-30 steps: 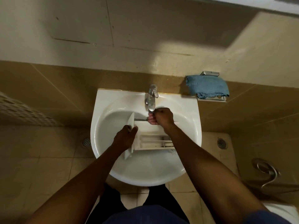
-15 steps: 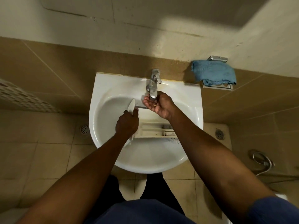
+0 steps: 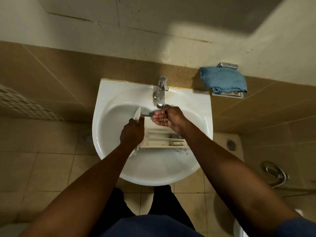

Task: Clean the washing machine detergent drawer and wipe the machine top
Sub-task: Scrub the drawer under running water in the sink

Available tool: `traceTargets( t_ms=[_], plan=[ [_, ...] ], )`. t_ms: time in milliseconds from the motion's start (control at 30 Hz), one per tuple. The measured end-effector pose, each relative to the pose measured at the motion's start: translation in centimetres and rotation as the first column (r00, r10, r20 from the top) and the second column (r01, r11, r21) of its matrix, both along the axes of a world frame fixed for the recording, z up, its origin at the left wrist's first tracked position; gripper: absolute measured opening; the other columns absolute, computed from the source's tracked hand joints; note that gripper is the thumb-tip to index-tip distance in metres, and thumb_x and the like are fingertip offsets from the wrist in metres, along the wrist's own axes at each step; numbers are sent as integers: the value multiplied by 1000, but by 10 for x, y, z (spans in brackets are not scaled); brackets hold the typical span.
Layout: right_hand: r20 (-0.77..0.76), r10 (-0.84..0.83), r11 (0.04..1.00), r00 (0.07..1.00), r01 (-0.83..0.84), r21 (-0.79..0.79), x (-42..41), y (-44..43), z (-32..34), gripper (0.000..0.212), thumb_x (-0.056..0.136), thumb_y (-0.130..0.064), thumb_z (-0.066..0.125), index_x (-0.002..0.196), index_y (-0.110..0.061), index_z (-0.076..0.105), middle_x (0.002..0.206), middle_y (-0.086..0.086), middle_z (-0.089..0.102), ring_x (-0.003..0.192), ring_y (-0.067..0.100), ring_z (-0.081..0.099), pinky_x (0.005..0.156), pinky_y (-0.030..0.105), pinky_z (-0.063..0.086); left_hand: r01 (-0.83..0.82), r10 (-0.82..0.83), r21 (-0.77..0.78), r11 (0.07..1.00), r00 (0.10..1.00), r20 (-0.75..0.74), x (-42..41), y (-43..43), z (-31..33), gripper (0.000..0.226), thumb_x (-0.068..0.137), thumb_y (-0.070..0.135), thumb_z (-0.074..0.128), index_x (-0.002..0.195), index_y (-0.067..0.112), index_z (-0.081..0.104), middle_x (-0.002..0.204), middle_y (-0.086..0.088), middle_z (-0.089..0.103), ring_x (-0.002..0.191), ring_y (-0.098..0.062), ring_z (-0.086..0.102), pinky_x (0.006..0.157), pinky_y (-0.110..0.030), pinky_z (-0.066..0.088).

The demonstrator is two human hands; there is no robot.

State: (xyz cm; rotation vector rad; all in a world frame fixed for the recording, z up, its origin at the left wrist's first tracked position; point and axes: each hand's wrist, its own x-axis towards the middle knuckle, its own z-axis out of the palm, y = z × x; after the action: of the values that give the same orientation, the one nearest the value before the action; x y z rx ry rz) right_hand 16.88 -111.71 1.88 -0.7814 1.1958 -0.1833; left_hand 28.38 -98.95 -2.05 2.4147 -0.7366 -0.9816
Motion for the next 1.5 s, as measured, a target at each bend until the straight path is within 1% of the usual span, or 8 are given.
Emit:
traceTargets(
  t_ms=[133, 233, 400, 633, 933, 1233, 1400, 1500],
  plan=[
    [-138, 230, 894, 963, -265, -361, -11, 54, -14, 25, 98, -4, 49, 92, 6, 71, 89, 21, 75, 78, 31, 73, 76, 38, 64, -25, 25, -4, 1000, 1000, -19, -1, -1, 4, 74, 101, 67, 27, 118, 1, 55, 119, -23, 64, 112, -41, 60, 94, -46, 46],
    [-504, 457, 227, 733, -644, -730, -31, 79, -36, 25, 101, -22, 50, 113, -8, 67, 107, 10, 75, 94, 25, 71, 83, 36, 56, -42, 42, -27, 999, 999, -18, -3, -1, 5, 73, 102, 66, 29, 118, 0, 56, 121, -24, 64, 114, -42, 60, 94, -45, 45],
    [-806, 403, -148, 433, -838, -525, -73, 58, -29, 37, 106, -41, 36, 121, -15, 58, 108, 8, 72, 96, 31, 69, 81, 41, 52, -37, 37, -28, 999, 999, -18, -2, 1, 4, 76, 101, 68, 26, 117, 2, 58, 119, -21, 66, 112, -41, 60, 93, -45, 47],
    [-696, 458, 68, 553, -802, -593, -25, 76, -28, 44, 105, -44, 37, 101, -12, 67, 96, 13, 73, 89, 34, 68, 74, 40, 53, -64, 63, -34, 997, 998, -29, -2, 1, 3, 75, 100, 69, 28, 118, 2, 59, 120, -21, 66, 114, -41, 60, 94, -45, 46],
    [-876, 293, -195, 382, -873, -446, -63, 55, -21, 48, 109, -45, 32, 97, -13, 65, 91, 13, 72, 84, 35, 68, 63, 34, 38, -62, 61, -42, 997, 998, -32, -4, 1, 4, 74, 101, 68, 27, 113, 3, 59, 116, -22, 66, 112, -41, 61, 92, -43, 46],
    [-761, 331, -47, 558, -795, -604, -74, 63, -31, 38, 104, -45, 41, 103, -19, 68, 96, 5, 74, 89, 27, 69, 69, 31, 45, -65, 63, -37, 997, 997, -35, -4, 0, 7, 73, 100, 68, 27, 112, 4, 60, 114, -20, 67, 108, -39, 62, 91, -43, 47],
    [-277, 68, 785, 958, -223, -578, -60, 23, -5, 32, 102, -27, 55, 84, -12, 76, 78, 6, 76, 75, 24, 73, 79, 40, 60, -59, 56, -129, 990, 998, -26, 3, 7, 9, 63, 101, 62, 38, 110, 4, 60, 108, -18, 70, 105, -38, 64, 90, -40, 46],
    [68, -251, 959, 966, 257, -115, -33, 5, 9, 45, 109, -31, 42, 86, -3, 70, 90, 19, 76, 94, 36, 75, 90, 45, 59, -39, 49, -236, 971, 998, 36, 11, 13, 14, 54, 102, 56, 47, 112, 4, 58, 100, -13, 70, 97, -33, 66, 82, -34, 44]
  ],
)
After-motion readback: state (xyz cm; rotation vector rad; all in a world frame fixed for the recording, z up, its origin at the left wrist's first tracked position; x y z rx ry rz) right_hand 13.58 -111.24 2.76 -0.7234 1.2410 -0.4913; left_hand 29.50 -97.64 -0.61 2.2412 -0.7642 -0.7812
